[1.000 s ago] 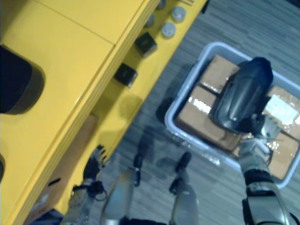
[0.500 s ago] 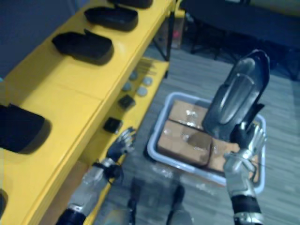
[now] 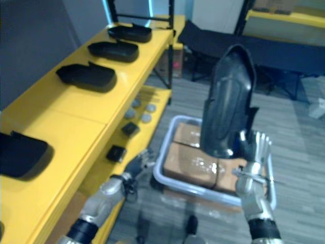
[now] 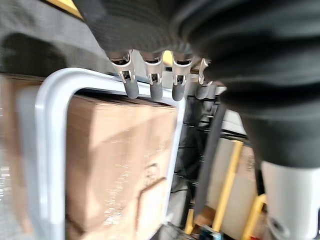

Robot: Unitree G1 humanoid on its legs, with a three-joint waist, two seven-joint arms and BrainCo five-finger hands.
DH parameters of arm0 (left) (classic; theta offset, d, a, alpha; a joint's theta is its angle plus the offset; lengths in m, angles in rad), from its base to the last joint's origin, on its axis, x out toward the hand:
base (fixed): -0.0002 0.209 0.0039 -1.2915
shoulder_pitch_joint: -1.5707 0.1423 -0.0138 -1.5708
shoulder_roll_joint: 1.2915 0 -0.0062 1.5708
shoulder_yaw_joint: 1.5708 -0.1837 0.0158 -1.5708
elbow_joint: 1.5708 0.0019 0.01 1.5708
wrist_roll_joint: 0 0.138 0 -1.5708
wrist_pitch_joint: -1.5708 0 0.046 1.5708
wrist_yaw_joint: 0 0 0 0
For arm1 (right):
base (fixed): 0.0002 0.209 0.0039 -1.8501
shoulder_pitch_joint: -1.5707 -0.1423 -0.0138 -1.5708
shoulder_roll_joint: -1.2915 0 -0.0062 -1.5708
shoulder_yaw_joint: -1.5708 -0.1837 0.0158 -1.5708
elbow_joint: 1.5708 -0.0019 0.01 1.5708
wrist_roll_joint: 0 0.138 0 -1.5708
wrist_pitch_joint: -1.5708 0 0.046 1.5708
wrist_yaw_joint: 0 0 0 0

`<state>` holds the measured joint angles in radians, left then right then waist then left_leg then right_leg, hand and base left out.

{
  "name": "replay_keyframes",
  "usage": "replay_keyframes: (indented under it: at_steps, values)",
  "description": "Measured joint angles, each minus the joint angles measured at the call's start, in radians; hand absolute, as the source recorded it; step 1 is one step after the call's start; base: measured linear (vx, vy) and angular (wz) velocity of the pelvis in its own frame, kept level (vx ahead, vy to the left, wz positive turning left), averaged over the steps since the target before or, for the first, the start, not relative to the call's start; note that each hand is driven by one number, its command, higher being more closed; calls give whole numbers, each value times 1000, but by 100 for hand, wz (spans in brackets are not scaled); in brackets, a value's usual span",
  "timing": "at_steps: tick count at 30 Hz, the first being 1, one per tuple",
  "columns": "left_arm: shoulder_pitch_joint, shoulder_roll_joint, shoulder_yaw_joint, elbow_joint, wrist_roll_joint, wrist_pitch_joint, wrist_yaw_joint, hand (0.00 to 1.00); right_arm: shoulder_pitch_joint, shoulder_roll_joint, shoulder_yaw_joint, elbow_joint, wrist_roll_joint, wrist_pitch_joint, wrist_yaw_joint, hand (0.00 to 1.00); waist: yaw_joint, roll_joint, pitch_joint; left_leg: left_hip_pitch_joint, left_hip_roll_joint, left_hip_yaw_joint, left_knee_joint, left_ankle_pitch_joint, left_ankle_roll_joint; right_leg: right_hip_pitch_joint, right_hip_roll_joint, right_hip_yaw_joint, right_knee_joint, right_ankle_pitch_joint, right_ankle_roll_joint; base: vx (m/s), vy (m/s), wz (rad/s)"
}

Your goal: Walk over and take plastic housings, then place them on the shelf

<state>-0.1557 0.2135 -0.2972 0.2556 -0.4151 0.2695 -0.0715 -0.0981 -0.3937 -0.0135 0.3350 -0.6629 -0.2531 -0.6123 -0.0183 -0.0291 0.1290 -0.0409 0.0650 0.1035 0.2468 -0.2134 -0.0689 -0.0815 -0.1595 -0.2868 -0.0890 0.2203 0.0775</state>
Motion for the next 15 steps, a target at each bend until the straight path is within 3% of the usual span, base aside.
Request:
replay_keyframes:
  at_steps: [4, 15]
  values:
    - [-4, 17, -1, 71, 6, -2, -12, 0, 27, 1, 78, 104, -46, -35, 32, 100, -1, 3, -1, 8, 0, -3, -12, 2, -2, 5, 0, -8, 0, -3, 4, 13, 2, 2]
    - [43, 14, -32, 242, 41, 2, -7, 0, 115, 40, 191, 203, -107, -35, 90, 100, -3, 5, -3, 25, -6, -5, -31, 6, -2, 15, -5, -13, -1, -4, 6, 7, 3, 0]
